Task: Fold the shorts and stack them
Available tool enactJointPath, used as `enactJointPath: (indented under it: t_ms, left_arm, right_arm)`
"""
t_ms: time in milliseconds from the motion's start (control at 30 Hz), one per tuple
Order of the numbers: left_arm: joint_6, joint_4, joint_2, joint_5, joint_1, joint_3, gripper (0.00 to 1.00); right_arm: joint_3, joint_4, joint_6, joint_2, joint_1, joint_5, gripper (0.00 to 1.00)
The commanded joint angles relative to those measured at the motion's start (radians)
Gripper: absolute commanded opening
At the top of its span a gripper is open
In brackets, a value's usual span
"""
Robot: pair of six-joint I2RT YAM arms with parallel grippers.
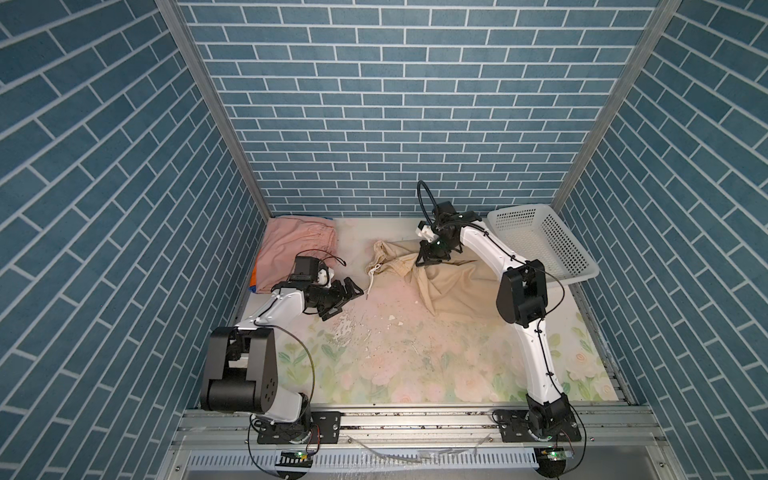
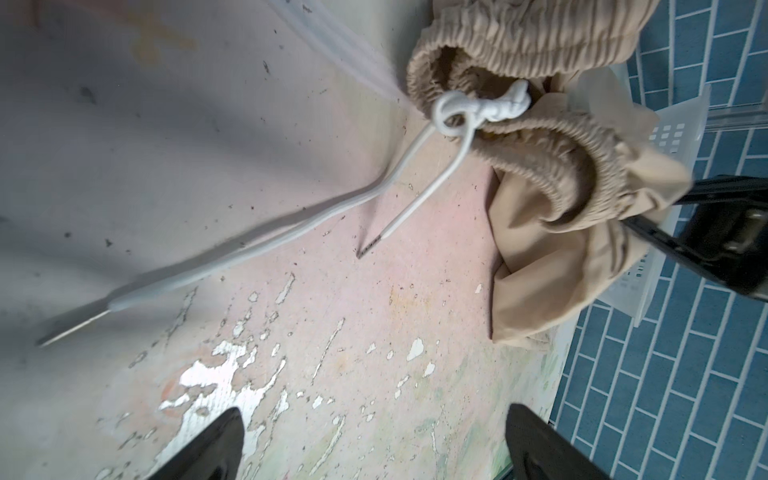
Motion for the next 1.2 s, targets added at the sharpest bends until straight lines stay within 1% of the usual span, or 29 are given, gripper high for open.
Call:
enactJointPath:
  t_ms: [0, 67, 100, 133, 200, 267, 333, 367, 500, 600, 633, 667, 833, 933, 1167]
  left_arm:
    - [-0.072, 0.061, 0.009, -0.012, -0.074, -0.014, 1.0]
    - [-0.191, 0.194, 0.021, 0.024, -0.131, -0.043, 1.0]
    - [-0.276, 0.292, 0.029, 0.04, -0.165, -0.066, 1.0]
    - [-0.357, 0.382, 0.036, 0.037, -0.197, -0.084, 1.0]
    - [-0.47, 0.511, 0.059, 0.012, -0.252, -0.101, 1.0]
    - [-0.531, 0.585, 0.086, -0.028, -0.294, -0.102, 1.0]
    - [-0.576, 0.637, 0.123, -0.06, -0.316, -0.102, 1.0]
    - [-0.585, 0.656, 0.141, -0.07, -0.319, -0.1, 1.0]
    - [-0.561, 0.657, 0.203, -0.11, -0.32, -0.09, 1.0]
    - [-0.535, 0.657, 0.231, -0.152, -0.322, -0.086, 0.95]
    - [-0.529, 0.654, 0.238, -0.166, -0.323, -0.084, 0.92]
    - [-0.487, 0.637, 0.242, -0.182, -0.324, -0.077, 0.88]
    - [-0.385, 0.54, 0.255, -0.247, -0.325, -0.049, 0.66]
    - [-0.344, 0.52, 0.284, -0.274, -0.324, -0.03, 0.64]
    - [-0.324, 0.546, 0.371, -0.29, -0.325, 0.04, 0.62]
  right_arm:
    - [-0.038, -0.06, -0.024, 0.01, 0.066, -0.064, 0.23]
    - [-0.067, -0.041, -0.02, -0.002, 0.071, -0.064, 0.32]
    - [-0.079, -0.039, -0.02, -0.009, 0.073, -0.06, 0.41]
    - [-0.095, -0.041, -0.023, -0.019, 0.075, -0.052, 0.47]
    - [-0.152, -0.023, -0.021, -0.064, 0.077, -0.026, 0.58]
    - [-0.254, 0.036, 0.001, -0.141, 0.076, -0.003, 0.68]
    - [-0.368, 0.093, 0.022, -0.236, 0.071, 0.023, 0.76]
    - [-0.41, 0.11, 0.026, -0.278, 0.068, 0.03, 0.77]
    - [-0.578, 0.141, 0.029, -0.409, 0.049, 0.092, 0.83]
    - [-0.699, 0.181, 0.045, -0.502, 0.023, 0.115, 0.85]
    - [-0.737, 0.195, 0.052, -0.533, 0.015, 0.117, 0.86]
    - [-0.767, 0.206, 0.058, -0.558, 0.006, 0.121, 0.88]
    - [-0.897, 0.241, 0.069, -0.662, -0.036, 0.14, 0.88]
    - [-0.945, 0.258, 0.071, -0.688, -0.053, 0.136, 0.89]
    - [-1.0, 0.292, 0.075, -0.709, -0.062, 0.119, 0.89]
